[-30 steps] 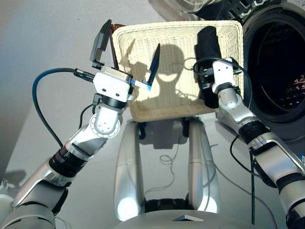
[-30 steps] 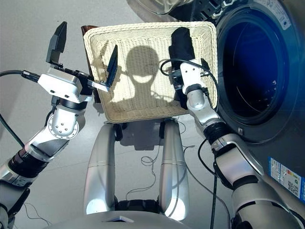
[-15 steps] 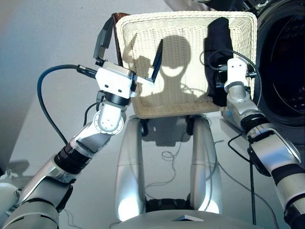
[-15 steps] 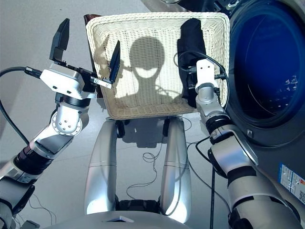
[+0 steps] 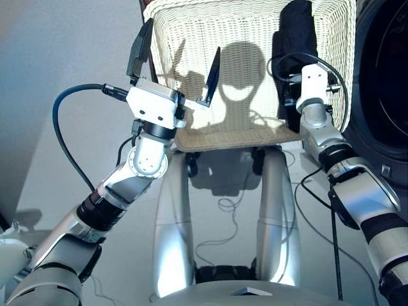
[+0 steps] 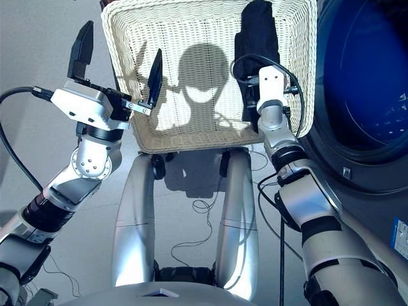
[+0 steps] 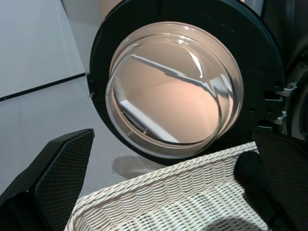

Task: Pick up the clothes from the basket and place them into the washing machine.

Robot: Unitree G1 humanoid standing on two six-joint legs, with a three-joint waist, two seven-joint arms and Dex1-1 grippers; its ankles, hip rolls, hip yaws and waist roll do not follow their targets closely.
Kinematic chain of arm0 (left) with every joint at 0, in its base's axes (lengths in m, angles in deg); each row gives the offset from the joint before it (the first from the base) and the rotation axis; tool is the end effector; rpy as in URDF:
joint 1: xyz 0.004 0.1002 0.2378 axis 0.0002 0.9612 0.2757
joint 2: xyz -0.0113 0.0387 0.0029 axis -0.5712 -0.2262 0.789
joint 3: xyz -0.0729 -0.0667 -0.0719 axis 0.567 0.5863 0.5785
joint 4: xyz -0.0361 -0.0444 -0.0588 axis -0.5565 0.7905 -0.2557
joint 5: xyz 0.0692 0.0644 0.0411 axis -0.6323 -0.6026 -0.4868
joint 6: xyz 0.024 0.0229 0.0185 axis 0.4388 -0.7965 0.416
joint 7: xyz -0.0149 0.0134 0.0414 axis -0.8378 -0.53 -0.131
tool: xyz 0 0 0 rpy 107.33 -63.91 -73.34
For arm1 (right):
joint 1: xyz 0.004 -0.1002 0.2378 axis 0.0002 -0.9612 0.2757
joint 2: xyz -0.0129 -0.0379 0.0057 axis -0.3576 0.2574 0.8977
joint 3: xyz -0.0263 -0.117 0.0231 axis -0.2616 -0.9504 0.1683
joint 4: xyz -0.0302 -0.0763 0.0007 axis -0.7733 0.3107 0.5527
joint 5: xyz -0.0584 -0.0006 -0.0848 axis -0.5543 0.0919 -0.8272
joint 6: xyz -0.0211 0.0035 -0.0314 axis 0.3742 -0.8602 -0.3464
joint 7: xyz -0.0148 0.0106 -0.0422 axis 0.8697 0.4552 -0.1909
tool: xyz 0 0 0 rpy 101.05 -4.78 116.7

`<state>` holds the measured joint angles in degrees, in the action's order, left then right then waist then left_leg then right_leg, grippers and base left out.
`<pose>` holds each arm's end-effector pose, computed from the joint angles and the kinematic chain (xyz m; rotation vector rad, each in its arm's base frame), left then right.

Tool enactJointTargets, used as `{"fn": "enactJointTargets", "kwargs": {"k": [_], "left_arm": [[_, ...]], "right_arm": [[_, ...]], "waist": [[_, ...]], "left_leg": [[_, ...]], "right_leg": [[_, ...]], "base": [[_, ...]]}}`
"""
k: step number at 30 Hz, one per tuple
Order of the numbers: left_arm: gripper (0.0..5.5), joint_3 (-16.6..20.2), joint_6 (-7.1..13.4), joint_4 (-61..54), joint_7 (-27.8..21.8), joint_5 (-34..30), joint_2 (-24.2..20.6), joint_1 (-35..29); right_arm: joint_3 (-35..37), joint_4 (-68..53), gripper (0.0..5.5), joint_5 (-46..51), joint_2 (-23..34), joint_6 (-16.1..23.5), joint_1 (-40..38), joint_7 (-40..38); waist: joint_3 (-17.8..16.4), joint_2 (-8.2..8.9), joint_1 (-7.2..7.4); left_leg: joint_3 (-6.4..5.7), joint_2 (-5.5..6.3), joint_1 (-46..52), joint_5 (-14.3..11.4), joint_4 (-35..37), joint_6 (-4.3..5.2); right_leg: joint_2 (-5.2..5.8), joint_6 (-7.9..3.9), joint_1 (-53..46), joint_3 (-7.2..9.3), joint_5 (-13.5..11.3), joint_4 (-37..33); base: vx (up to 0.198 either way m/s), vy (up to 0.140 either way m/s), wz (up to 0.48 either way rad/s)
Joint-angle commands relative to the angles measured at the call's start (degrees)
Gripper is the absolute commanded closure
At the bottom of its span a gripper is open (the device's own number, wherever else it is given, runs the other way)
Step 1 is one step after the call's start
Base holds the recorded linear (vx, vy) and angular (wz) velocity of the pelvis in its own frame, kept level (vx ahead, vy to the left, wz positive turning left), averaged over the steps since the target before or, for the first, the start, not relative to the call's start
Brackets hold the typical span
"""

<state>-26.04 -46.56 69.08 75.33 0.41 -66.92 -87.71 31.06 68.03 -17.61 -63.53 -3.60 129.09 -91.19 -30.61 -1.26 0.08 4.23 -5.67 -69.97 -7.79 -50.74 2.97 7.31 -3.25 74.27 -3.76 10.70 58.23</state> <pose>0.2474 0.1299 0.1784 0.1932 -0.9383 -0.2976 0.3802 -0.1985 0.1484 -0.3398 -0.1554 -0.2178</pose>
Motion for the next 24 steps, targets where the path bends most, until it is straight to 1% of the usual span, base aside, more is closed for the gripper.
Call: {"fn": "enactJointTargets", "kwargs": {"k": [1, 5, 6, 7, 8, 9, 13, 19, 24], "left_arm": [[0.0, 0.1, 2.7, -7.6, 1.0, 0.4, 1.7, -0.5], [0.0, 0.4, 2.6, -7.8, 1.1, 0.5, 1.6, -0.2], [0.0, 0.5, 2.6, -7.8, 1.1, 0.5, 1.5, -0.2], [0.0, 0.6, 2.5, -7.7, 1.1, 0.5, 1.5, -0.2], [0.0, 0.7, 2.5, -7.7, 1.2, 0.6, 1.5, -0.2], [0.0, 0.7, 2.6, -7.8, 1.1, 0.6, 1.4, -0.2], [0.0, 0.6, 2.5, -7.8, 1.3, 0.6, 1.4, -0.4], [0.0, 0.6, 2.3, -7.7, 1.2, 0.4, 1.0, -0.2], [0.0, 0.9, 2.4, -7.6, 1.1, 0.5, 1.0, 0.4]], "right_arm": [[-0.3, 5.9, 0.0, 1.6, -2.1, -3.7, -0.7, 0.5], [0.0, 6.2, 0.0, 2.6, -2.1, -3.6, -0.5, 0.8], [0.1, 6.2, 1.12, 2.9, -2.2, -3.5, -0.3, 0.8], [0.1, 6.2, 3.0, 3.2, -2.3, -3.4, -0.4, 0.9], [0.2, 6.3, 3.67, 3.5, -2.3, -3.3, -0.5, 0.9], [0.1, 6.2, 5.5, 3.6, -2.3, -3.3, -0.5, 0.9], [0.4, 5.9, 5.5, 4.8, -2.6, -2.9, -0.7, 1.1], [0.5, 4.4, 5.5, 6.0, -2.7, -2.1, -1.3, 1.3], [1.8, 2.7, 5.5, 8.3, -3.0, -0.9, -2.4, 0.7]], "waist": [[0.8, -4.9, -0.84], [0.8, -5.11, -0.96], [0.8, -5.11, -0.98], [0.8, -5.07, -0.95], [0.8, -5.03, -0.96], [0.8, -4.99, -0.96], [0.8, -5.0, -1.06], [0.8, -4.7, -0.77], [0.8, -4.19, -0.52]], "left_leg": [[-0.97, -0.45, -0.6, -1.7, -1.2, 1.79], [-0.91, -0.45, -1.1, -1.7, -1.5, 1.77], [-0.9, -0.44, -1.2, -1.7, -1.7, 1.75], [-1.03, -0.35, -1.4, -1.7, -1.9, 1.76], [-1.1, -0.3, -1.4, -1.7, -2.1, 1.76], [-1.14, -0.27, -1.4, -1.8, -2.1, 1.75], [-1.14, -0.2, -1.6, -1.8, -2.4, 1.76], [-1.17, -0.15, -1.1, -1.7, -2.1, 1.81], [-0.92, -0.78, 0.7, -1.3, -0.1, 1.98]], "right_leg": [[0.52, -2.95, 1.1, 0.86, -1.2, -2.8], [0.68, -2.89, 1.8, 1.06, -1.0, -2.1], [0.64, -2.86, 2.0, 1.05, -0.9, -1.8], [0.58, -2.85, 2.1, 1.06, -0.9, -1.5], [0.56, -2.82, 2.2, 1.1, -0.9, -1.3], [0.54, -2.82, 2.3, 1.09, -0.9, -1.3], [0.5, -2.83, 2.3, 1.03, -0.8, -1.1], [0.6, -2.77, 1.8, 0.89, -0.8, -1.5], [0.89, -2.75, 0.0, 1.13, -1.5, -3.8]], "base": [[0.0, 0.0, 0.0], [0.0, 0.0, 0.0], [0.0, 0.0, 0.0], [0.0, 0.0, 0.0], [0.0, 0.0, 0.0], [0.0, 0.0, 0.0], [0.0, 0.0, 0.0], [0.0, 0.0, 0.0], [0.0, 0.0, 0.0]]}}
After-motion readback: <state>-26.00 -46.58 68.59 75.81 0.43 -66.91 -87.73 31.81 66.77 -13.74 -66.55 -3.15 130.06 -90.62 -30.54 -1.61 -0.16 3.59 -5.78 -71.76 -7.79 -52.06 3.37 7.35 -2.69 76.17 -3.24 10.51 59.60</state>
